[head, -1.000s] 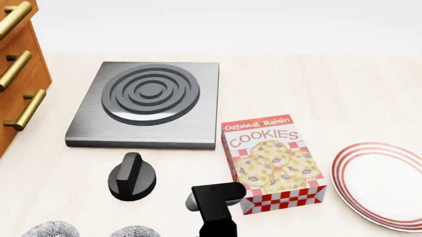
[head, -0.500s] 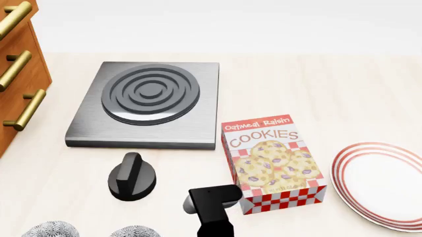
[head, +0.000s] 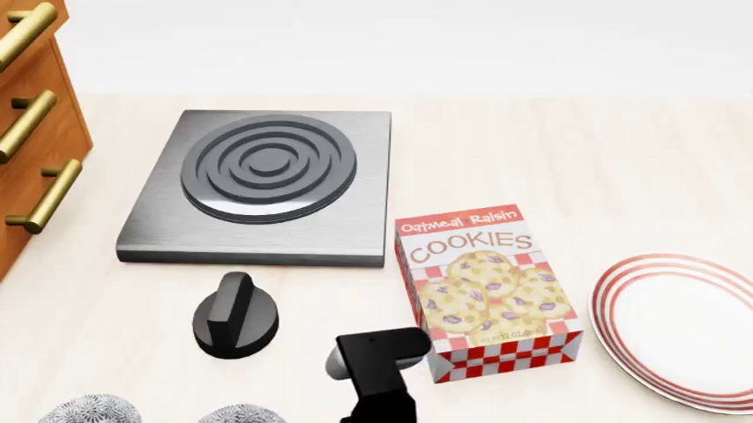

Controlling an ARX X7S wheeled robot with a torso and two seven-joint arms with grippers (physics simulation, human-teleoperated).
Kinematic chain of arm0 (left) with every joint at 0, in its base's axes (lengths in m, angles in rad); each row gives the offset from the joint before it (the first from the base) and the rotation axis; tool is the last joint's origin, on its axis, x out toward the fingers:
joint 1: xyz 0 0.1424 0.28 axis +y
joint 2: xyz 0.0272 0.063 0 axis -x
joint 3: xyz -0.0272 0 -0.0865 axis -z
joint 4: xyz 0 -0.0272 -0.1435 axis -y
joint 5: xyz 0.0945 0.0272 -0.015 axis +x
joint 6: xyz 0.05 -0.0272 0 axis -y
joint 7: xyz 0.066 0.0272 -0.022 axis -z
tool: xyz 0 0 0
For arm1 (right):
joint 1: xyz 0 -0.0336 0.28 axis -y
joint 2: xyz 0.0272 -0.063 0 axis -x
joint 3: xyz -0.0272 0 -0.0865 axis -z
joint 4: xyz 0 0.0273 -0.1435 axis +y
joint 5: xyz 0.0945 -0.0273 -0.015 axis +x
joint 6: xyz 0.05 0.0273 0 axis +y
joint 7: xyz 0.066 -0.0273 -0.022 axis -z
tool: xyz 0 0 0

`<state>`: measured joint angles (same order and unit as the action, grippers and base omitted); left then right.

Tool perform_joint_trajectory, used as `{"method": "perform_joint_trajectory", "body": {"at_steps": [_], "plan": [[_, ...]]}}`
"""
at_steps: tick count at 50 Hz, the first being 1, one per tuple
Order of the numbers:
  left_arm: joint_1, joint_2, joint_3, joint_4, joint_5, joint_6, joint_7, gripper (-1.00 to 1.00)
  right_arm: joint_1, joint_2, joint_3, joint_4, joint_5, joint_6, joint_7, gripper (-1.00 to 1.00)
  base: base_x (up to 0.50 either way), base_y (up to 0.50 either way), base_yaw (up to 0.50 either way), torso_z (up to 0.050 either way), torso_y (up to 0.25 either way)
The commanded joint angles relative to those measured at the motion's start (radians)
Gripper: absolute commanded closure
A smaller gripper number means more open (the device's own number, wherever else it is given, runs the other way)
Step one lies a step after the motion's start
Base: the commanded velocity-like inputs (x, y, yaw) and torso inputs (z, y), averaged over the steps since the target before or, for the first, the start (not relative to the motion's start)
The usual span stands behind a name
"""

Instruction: Pick the akita bowl from table center and place it on the plate.

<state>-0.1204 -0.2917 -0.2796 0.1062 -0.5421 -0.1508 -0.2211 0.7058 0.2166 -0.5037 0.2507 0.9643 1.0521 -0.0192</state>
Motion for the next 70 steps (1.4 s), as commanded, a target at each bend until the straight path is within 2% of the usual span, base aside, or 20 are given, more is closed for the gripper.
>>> {"method": "perform_joint_trajectory", "body": {"at_steps": [1,6,12,21,28,37,45,52,70], "plan": [[0.0,-0.003,0.003,0.0,-0.004,0.001,-0.002,-1.0,-0.002,0.012,0.007,-0.029,0.012,0.002,0.018,1.0,0.0,0.0,0.0,0.0,0.0],[0.003,-0.003,0.002,-0.001,-0.006,0.003,-0.002,-1.0,-0.024,0.042,0.013,-0.102,-0.01,-0.051,0.024,1.0,0.0,0.0,0.0,0.0,0.0],[0.007,-0.003,0.005,0.003,-0.006,0.005,-0.004,-1.0,-0.076,0.086,0.084,-0.247,-0.019,-0.158,0.057,1.0,0.0,0.0,0.0,0.0,0.0],[0.007,-0.004,0.012,0.007,-0.006,0.004,-0.006,-1.0,-0.143,0.181,0.094,-0.555,-0.158,-0.305,0.159,1.0,0.0,0.0,0.0,0.0,0.002],[0.002,-0.008,0.019,0.012,-0.008,-0.003,-0.01,-1.0,-0.169,0.234,0.119,-0.656,-0.247,-0.415,0.169,1.0,0.0,0.0,0.0,0.0,0.0],[0.0,-0.009,0.023,0.008,-0.008,-0.003,-0.011,-1.0,-0.212,0.328,0.158,-0.794,-0.379,-0.488,0.255,1.0,0.0,0.0,0.0,0.0,0.0],[0.001,-0.011,0.028,0.013,-0.01,-0.005,-0.014,-1.0,-0.219,0.422,0.178,-0.916,-0.528,-0.505,0.345,1.0,0.0,0.0,0.0,0.0,0.0],[0.002,-0.012,0.028,0.013,-0.011,-0.004,-0.016,-1.0,-0.192,0.495,0.204,-0.993,-0.615,-0.403,0.434,1.0,0.0,0.0,0.0,0.0,0.0],[0.006,-0.014,0.032,0.01,-0.014,0.003,-0.017,-1.0,-0.251,0.525,0.499,-1.007,-0.408,-0.379,0.46,1.0,0.0,0.0,0.0,0.0,0.001]]}}
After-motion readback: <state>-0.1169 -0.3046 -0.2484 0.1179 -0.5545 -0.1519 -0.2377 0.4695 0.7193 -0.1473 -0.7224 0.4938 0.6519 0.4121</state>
